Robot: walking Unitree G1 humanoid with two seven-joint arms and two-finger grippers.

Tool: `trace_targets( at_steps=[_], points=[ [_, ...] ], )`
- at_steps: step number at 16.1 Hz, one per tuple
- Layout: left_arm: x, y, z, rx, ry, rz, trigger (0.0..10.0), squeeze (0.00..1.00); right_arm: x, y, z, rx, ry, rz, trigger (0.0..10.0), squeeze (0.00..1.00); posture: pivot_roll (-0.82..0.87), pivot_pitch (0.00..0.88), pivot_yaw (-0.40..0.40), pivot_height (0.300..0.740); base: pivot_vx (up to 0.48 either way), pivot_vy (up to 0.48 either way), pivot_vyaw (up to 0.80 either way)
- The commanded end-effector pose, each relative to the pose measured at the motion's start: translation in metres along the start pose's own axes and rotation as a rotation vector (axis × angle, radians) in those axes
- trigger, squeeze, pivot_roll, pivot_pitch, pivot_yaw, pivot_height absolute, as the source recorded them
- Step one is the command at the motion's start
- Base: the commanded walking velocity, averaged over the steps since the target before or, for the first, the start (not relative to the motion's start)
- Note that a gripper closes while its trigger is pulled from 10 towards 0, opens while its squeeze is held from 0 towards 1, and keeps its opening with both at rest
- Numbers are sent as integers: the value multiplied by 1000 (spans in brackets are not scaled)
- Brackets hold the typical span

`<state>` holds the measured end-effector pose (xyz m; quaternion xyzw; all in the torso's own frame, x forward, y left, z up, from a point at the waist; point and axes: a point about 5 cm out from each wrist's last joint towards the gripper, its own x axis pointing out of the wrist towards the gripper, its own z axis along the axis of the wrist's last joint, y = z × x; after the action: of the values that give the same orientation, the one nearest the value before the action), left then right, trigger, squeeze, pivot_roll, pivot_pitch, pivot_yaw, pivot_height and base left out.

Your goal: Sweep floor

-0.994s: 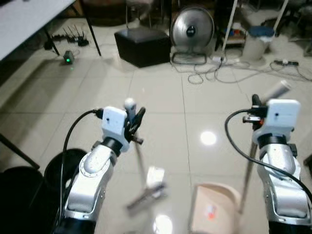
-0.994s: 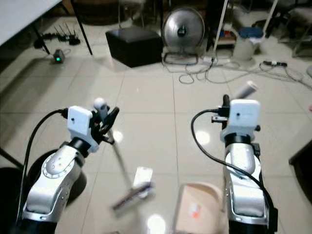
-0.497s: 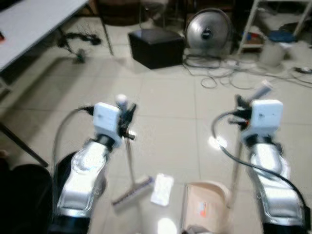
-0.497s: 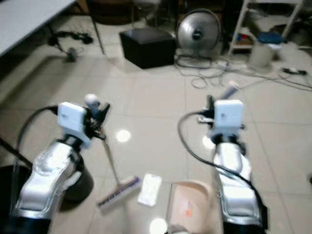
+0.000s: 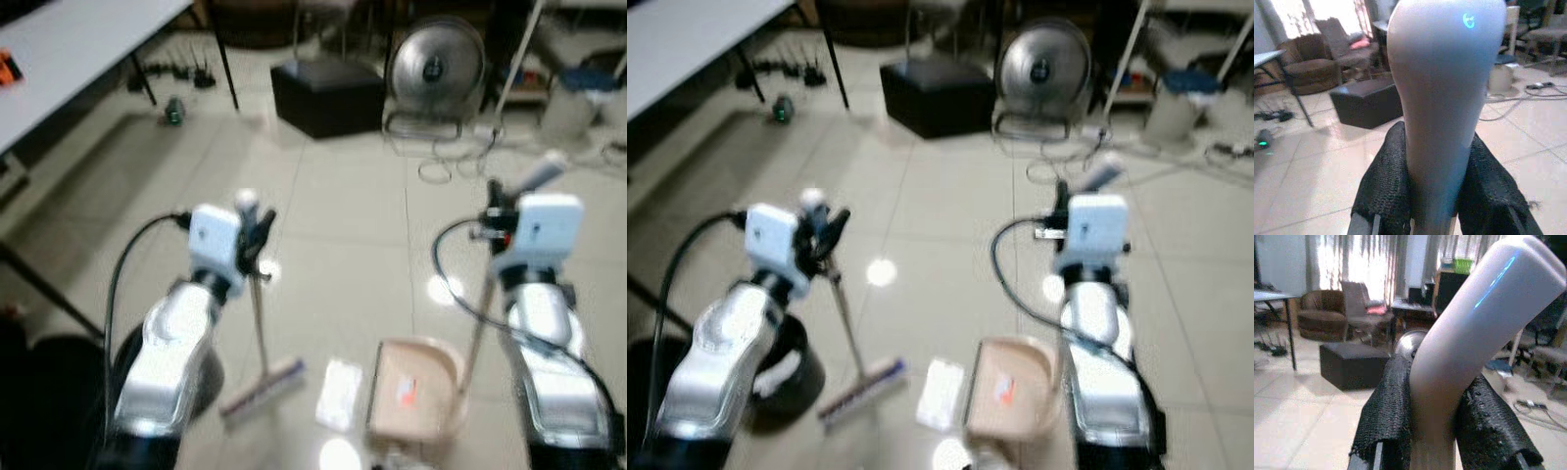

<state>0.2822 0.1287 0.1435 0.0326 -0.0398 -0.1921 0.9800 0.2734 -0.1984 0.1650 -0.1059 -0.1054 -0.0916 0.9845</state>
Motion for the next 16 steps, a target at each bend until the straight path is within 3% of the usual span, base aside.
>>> trace_targets(
  at_steps=[1, 6, 11, 14, 16],
  points=[
    [4, 0, 6, -11, -33, -8, 10000, 0, 3, 0, 6, -10, -62, 20, 10000, 0, -54, 87, 70, 740, 304, 0, 0],
    [19, 0, -6, -35, 7, 35, 10000, 0, 12, -2, -3, -44, -93, 43, 10000, 0, -22, 139, 89, 740, 0, 0, 0],
    [40, 5, -8, -62, -90, 166, 10000, 0, 24, -17, -20, -129, -119, -12, 10000, 0, 37, 262, 136, 740, 0, 0, 0],
    [44, 4, -9, -63, -130, 187, 10000, 0, 28, -19, -14, -166, -206, -16, 10000, 0, 55, 325, 171, 740, 0, 0, 0],
    [55, 2, -5, -46, -186, 217, 10000, 0, 31, -15, -6, -208, -316, 0, 10000, 0, 82, 375, 199, 740, 0, 0, 0]
  ],
)
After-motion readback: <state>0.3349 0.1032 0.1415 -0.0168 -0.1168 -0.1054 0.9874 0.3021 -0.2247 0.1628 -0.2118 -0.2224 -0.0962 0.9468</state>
